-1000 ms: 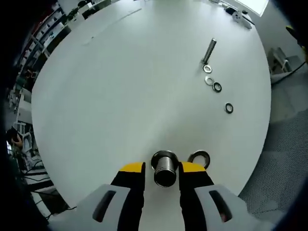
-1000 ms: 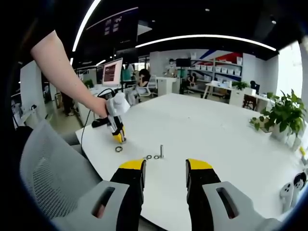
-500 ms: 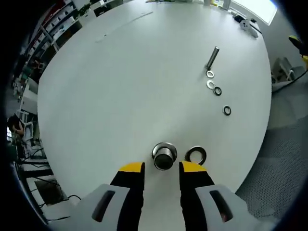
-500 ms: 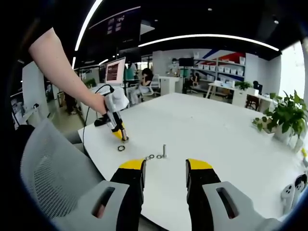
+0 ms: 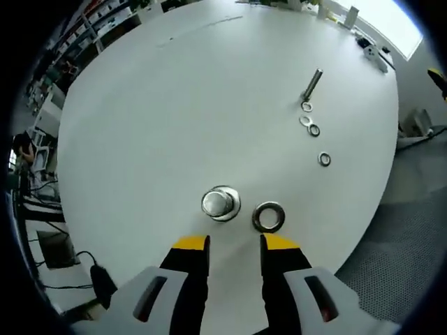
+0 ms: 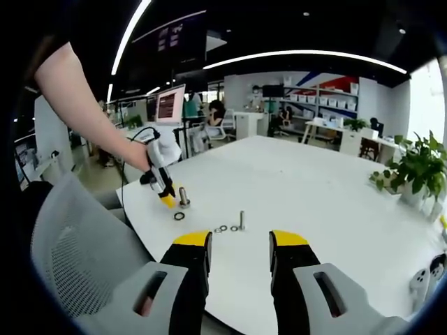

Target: Place the washer onto the threaded stud by aligning its center hole with the stud, sliding it down to the base, and recovering from edge contact or off-axis alignment until the washer reaches the visible bottom stop.

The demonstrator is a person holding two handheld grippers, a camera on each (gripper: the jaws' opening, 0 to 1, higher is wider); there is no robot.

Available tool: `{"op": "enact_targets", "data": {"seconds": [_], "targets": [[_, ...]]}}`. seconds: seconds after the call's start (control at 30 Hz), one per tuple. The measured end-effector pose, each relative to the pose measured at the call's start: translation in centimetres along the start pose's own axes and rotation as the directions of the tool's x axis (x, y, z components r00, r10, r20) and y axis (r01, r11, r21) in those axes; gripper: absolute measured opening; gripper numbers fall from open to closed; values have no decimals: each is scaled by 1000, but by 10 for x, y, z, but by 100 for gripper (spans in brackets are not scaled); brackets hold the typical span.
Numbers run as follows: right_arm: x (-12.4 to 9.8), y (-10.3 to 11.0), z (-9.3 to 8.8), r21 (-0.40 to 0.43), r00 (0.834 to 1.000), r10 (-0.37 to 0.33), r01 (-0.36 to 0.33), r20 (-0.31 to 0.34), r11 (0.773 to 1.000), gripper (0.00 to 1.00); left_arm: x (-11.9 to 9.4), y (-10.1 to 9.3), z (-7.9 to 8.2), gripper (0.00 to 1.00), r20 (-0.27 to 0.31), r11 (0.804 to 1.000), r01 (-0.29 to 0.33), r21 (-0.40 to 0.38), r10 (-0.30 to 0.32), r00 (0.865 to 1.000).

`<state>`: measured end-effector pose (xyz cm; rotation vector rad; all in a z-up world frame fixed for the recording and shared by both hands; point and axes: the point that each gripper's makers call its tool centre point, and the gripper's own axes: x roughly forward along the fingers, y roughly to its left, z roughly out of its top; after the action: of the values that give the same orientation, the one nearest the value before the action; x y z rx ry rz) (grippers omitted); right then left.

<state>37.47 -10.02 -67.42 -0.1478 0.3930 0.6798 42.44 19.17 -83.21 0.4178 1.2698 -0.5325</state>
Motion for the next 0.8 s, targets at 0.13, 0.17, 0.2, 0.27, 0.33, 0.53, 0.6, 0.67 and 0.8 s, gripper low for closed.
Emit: {"op": "enact_targets", "data": {"seconds": [0.13, 0.17, 0.2, 0.27, 0.33, 0.53, 0.6, 0.67, 0.8], "targets": [[0, -2, 2, 6, 1000, -3, 3, 10, 1000, 35, 8, -8, -1, 28, 8, 1000, 7, -12, -7, 1000], [0, -1, 2, 4, 1000, -1, 1, 9, 1000, 35, 9, -10, -1, 28, 11, 1000, 10, -18, -10, 1000], [0, 0, 1, -1, 1000, 1, -1, 6, 1000, 35, 12, -12, 0, 28, 16, 1000, 14, -27, -14, 1000], [1, 1, 1, -5, 1000, 7, -7, 3, 1000, 35, 16, -16, 1, 29, 23, 999, 19, -36, -18, 1000], [1, 1, 1, -7, 1000, 10, -10, 2, 1000, 35, 21, -19, 3, 29, 32, 999, 26, -40, -25, 999], [2, 2, -1, -6, 1000, 15, -15, -6, 1000, 35, 25, -24, 8, 29, 50, 999, 33, -41, -31, 998], [2, 3, -2, -10, 1000, 17, -17, -8, 1000, 34, 25, -25, 9, 29, 57, 998, 34, -47, -31, 998], [2, 3, -1, -10, 1000, 18, -18, -7, 1000, 34, 25, -26, 9, 29, 58, 998, 34, -50, -31, 998], [2, 2, 0, -7, 1000, 15, -15, -2, 1000, 34, 26, -28, 9, 28, 69, 996, 38, -80, -33, 997]]}}
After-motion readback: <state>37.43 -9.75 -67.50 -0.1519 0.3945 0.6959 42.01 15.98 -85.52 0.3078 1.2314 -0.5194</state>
